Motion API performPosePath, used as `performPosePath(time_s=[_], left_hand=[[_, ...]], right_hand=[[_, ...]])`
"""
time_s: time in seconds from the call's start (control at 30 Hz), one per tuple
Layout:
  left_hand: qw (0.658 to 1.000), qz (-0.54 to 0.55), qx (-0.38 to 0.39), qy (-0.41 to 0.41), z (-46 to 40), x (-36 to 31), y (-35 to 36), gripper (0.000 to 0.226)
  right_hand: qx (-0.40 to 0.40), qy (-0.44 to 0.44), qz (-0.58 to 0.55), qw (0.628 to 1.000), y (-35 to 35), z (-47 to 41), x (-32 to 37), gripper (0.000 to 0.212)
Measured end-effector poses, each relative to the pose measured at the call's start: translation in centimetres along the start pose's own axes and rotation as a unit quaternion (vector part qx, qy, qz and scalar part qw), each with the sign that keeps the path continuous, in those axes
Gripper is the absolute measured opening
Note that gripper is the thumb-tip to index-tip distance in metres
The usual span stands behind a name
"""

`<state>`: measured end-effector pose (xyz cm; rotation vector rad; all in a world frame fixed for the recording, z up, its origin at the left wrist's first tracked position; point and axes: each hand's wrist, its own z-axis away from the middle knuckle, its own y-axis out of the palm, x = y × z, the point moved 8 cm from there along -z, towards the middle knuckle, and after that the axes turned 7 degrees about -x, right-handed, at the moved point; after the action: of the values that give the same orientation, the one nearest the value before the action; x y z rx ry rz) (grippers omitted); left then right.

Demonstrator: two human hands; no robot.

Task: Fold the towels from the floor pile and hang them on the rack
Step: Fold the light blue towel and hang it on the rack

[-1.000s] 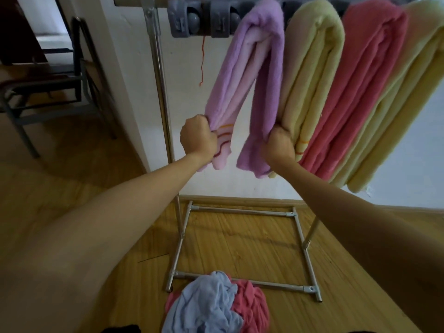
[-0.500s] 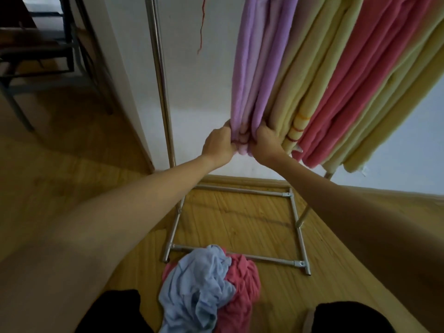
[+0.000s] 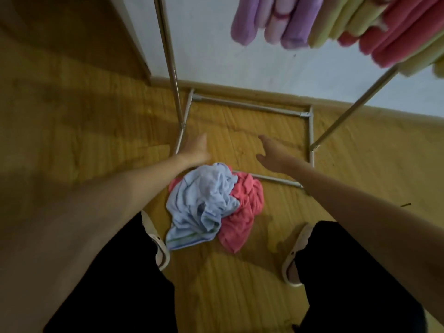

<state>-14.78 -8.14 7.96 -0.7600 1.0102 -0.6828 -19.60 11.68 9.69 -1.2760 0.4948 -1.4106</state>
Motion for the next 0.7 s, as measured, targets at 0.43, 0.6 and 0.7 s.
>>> performPosePath(time_s=[0.43, 0.6, 0.7], left_hand=[[0.989, -0.013, 0.132, -0.072, 0.7, 14.8, 18.7, 0.02], [0.995, 0.023, 0.085, -0.037, 0.5, 16.3, 21.8, 0.037], [0.999, 0.013, 0.05, -0.006, -0.5, 15.6, 22.7, 0.043]], right_hand=[[0.169, -0.035, 0.014, 0.985, 23.2, -0.9, -4.4, 0.059], [0.134, -0.012, -0.002, 0.991, 27.2, -2.6, -5.1, 0.063], [0.111, -0.024, -0.01, 0.994, 28.3, -3.6, -5.3, 0.061]])
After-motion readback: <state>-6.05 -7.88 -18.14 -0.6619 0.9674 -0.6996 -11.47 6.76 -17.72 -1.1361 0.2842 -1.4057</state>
